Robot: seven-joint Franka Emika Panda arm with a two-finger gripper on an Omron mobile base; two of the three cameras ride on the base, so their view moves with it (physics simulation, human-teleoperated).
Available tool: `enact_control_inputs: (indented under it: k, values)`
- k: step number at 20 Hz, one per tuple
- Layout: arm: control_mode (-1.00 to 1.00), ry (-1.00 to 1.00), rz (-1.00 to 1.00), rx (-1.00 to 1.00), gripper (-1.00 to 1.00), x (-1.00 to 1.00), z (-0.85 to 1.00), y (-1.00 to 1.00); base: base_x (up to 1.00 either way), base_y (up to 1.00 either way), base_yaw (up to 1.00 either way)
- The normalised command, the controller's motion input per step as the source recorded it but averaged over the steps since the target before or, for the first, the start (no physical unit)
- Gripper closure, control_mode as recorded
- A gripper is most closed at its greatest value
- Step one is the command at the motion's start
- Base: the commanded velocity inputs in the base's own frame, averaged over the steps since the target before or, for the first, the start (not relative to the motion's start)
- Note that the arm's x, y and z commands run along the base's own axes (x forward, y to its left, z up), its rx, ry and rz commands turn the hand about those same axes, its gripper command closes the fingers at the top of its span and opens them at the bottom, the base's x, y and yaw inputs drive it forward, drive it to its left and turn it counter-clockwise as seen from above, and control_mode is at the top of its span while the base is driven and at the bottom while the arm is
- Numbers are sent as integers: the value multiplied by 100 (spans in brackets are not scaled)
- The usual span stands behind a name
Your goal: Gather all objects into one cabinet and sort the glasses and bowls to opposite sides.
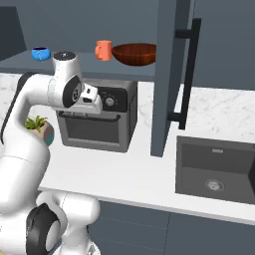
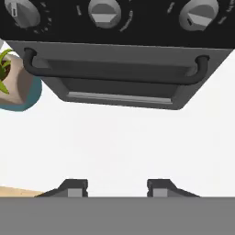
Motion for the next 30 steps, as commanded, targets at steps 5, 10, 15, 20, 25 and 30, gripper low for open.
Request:
enact_control_inputs:
  k: [5, 10, 15, 20, 25, 30]
  values:
    - [-100, -17, 0, -6, -100, -20, 0, 0, 0, 0, 0]
    - [-100, -50, 0, -9, -100, -83, 5, 0, 0, 0, 0]
    - [-100, -61, 0, -7, -100, -100, 9, 0, 0, 0, 0]
    - [100, 0, 0, 0, -100, 0, 0, 0, -100, 0, -1]
    - [100, 0, 0, 0, -100, 0, 0, 0, -85, -28, -10]
    - [100, 0, 0, 0, -100, 0, 0, 0, -60, -49, -24]
